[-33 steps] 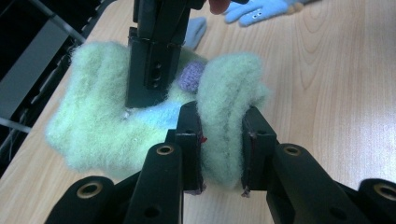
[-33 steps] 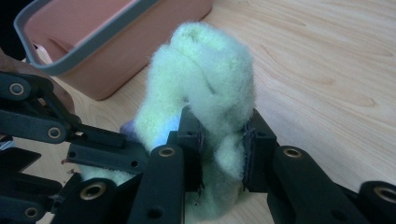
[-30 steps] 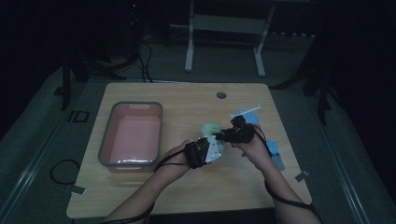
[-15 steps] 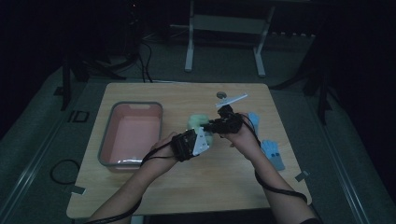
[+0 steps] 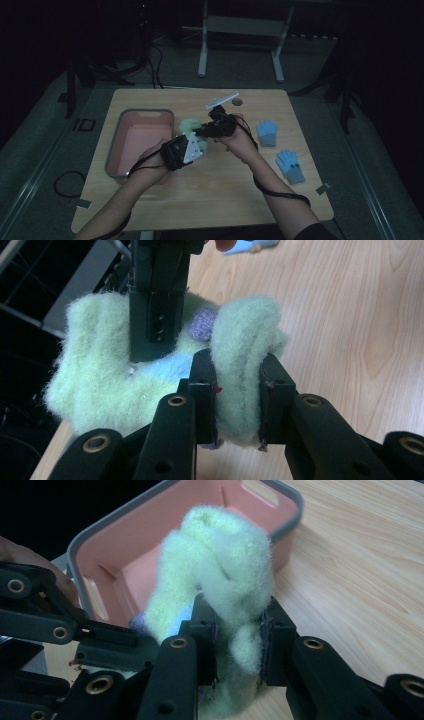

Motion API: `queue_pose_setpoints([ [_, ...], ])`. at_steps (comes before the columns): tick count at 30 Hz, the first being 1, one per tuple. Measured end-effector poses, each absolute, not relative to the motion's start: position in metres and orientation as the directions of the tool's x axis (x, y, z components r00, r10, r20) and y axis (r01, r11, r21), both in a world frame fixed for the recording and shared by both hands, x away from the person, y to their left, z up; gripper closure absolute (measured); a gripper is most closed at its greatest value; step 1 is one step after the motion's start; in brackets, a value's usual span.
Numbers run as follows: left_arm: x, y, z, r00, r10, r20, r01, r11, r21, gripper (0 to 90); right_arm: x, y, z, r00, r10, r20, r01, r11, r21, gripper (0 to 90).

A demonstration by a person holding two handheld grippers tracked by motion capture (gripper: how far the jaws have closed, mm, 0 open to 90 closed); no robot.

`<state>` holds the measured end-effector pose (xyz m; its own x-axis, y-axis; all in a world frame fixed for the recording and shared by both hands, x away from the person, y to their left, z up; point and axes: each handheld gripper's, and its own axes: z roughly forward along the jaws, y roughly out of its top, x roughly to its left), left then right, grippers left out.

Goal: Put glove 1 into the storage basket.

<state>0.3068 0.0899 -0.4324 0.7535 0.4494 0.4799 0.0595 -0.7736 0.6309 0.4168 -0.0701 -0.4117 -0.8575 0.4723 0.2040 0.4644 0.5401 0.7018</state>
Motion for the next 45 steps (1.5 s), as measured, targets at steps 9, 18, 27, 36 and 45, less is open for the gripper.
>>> queue_pose_setpoints([
  [9,0.303,0.123,-0.429,0.738,0.470,0.485,0.089,-0.779,0.621,73.9,0.418,-0.029,-0.411,-0.872,0.441,0.212,0.450,0.552,0.703,73.3],
  [18,0.296,0.159,-0.434,0.731,0.491,0.473,0.130,-0.781,0.610,73.8,0.417,0.008,-0.415,-0.885,0.411,0.220,0.437,0.567,0.698,73.2],
  [27,0.291,0.191,-0.443,0.731,0.507,0.457,0.167,-0.782,0.601,73.8,0.417,0.043,-0.429,-0.890,0.381,0.251,0.441,0.577,0.688,73.2],
  [36,0.290,0.215,-0.460,0.736,0.509,0.446,0.183,-0.784,0.593,73.6,0.415,0.070,-0.446,-0.885,0.377,0.273,0.455,0.578,0.677,73.2],
  [45,0.309,0.211,-0.485,0.785,0.458,0.416,0.200,-0.825,0.529,73.5,0.422,0.071,-0.473,-0.857,0.441,0.266,0.502,0.598,0.625,73.3],
])
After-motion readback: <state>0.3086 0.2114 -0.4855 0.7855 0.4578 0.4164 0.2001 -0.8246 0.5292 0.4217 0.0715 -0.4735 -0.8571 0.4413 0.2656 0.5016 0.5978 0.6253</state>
